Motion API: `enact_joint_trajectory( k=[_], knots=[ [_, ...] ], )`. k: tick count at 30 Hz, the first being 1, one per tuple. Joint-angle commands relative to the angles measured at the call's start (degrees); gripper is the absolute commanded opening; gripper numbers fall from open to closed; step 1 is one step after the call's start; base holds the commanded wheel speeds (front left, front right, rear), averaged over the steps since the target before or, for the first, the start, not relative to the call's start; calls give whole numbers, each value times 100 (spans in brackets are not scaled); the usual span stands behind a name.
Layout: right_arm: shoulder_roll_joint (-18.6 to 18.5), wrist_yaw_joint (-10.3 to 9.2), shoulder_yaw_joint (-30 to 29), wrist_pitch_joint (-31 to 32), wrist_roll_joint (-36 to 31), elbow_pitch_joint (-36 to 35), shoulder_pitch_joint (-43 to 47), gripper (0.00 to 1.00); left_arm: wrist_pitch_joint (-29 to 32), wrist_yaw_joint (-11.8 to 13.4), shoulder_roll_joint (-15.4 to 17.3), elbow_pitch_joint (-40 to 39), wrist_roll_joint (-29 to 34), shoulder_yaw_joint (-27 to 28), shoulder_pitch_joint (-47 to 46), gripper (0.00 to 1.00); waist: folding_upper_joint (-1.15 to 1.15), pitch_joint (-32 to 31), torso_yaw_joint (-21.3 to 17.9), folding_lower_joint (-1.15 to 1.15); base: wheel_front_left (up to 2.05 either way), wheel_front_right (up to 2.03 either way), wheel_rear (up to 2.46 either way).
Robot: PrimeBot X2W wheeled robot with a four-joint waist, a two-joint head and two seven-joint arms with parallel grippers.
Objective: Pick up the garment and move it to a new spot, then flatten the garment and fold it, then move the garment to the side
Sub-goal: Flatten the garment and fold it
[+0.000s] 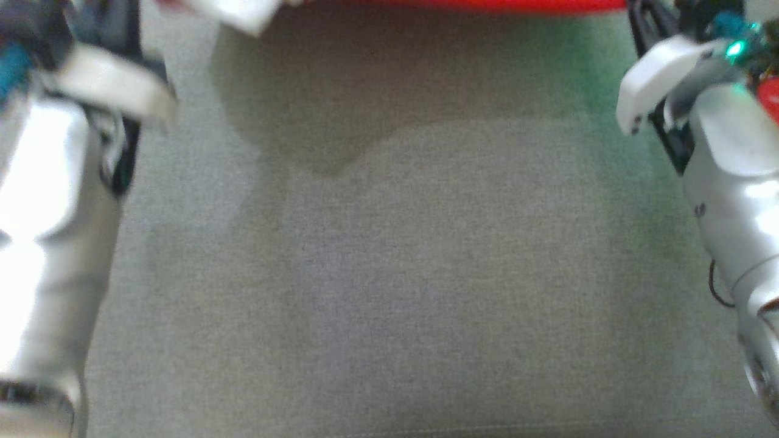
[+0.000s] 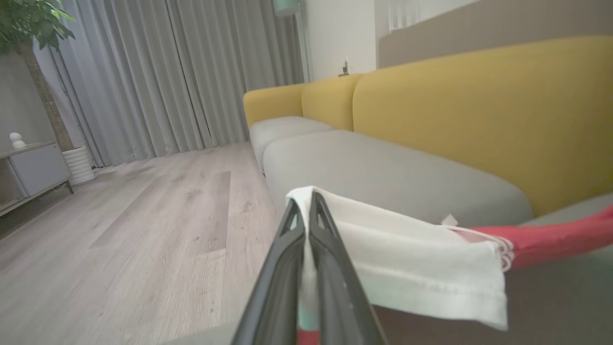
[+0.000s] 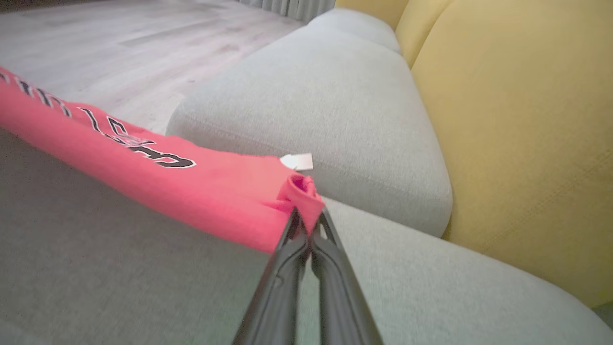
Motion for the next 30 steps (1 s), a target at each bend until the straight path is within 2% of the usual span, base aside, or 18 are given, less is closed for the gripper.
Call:
enact_joint_trajectory(
  k=[1, 7, 12, 13, 15, 19, 24, 27, 30],
  knots=[
    [-59, -5, 277, 64, 187, -20, 5, 0, -53, 11, 497, -333, 50, -24, 263, 0, 0, -204, 35, 0, 0, 0, 0],
    [-206, -5, 1161, 389, 845, 71, 438, 0, -53, 20, 1058, -819, 407, -542, 1556, 0, 0, -645, 17, 0, 0, 0, 0],
    [-487, -5, 2144, 837, 1585, -328, 871, 0, 48, 18, 1336, -1232, 211, -581, 2366, 0, 0, -1029, -23, 0, 0, 0, 0],
    [-487, -5, 2144, 837, 1585, -328, 871, 0, 48, 18, 1336, -1232, 211, -581, 2366, 0, 0, -1029, -23, 0, 0, 0, 0],
    [-669, -5, 2537, 1117, 1999, -603, 1064, 0, 162, 18, 1462, -1491, 128, -568, 2633, 0, 0, -1175, -39, 0, 0, 0, 0],
    [-1174, -5, 3371, 1830, 2956, -1382, 1490, 0, 492, 18, 1714, -2111, -22, -630, 3190, 0, 0, -1475, -86, 0, 0, 0, 0],
    [-2019, -5, 4228, 2675, 4240, -2581, 1907, 0, 1031, 21, 2017, -2917, -234, -735, 3914, 0, 0, -1785, -147, 0, 0, 0, 0],
    [-2535, -5, 4744, 3054, 4669, -3228, 2053, 0, 1412, 24, 2180, -3374, -479, -764, 4345, 0, 0, -1915, -174, 0, 0, 0, 0],
    [-2908, -5, 4953, 3323, 5193, -3722, 2178, 0, 1678, 123, 2293, -3779, -728, -691, 4677, 0, 0, -1984, -190, 0, 0, 0, 0]
  ],
)
